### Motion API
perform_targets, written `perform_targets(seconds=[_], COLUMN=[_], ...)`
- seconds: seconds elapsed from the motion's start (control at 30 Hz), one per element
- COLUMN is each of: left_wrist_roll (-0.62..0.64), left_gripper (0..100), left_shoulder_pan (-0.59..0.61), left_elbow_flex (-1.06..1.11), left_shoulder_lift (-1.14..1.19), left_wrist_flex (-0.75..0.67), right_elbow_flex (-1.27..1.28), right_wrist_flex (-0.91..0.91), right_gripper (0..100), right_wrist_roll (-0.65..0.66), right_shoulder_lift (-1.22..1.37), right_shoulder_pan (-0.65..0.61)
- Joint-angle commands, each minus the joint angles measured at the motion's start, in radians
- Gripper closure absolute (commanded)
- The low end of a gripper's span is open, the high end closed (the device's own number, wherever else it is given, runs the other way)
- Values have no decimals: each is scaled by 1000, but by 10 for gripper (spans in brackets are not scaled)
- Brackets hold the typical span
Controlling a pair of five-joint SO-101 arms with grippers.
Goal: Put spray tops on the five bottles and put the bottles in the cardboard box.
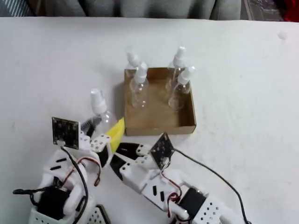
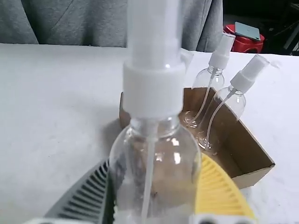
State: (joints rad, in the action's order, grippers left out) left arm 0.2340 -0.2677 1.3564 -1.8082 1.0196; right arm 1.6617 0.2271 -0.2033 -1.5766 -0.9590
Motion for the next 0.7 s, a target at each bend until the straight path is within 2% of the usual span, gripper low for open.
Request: perform_targets(seconds=[0.0,0.23,0.43,0.57,0.67], left_wrist_roll=[20,14,17,14,14], left_gripper=[980,980,980,980,980], left_shoulder_pan=[-56,-48,-45,-45,2], left_elbow_flex=[-48,-49,-46,-44,-44], left_shoulder_lift=[-15,-15,-15,-15,-15], left_wrist_flex=[-26,-21,-20,-20,-23], right_elbow_flex=[-14,-89,-183,-183,-183], right_wrist_flex=[-67,-145,-196,-260,-259], right_gripper=[978,978,978,978,978], right_wrist_roll=[5,5,-5,-5,-5], right_shoulder_lift=[10,249,470,519,504], right_shoulder_pan=[61,64,147,189,223])
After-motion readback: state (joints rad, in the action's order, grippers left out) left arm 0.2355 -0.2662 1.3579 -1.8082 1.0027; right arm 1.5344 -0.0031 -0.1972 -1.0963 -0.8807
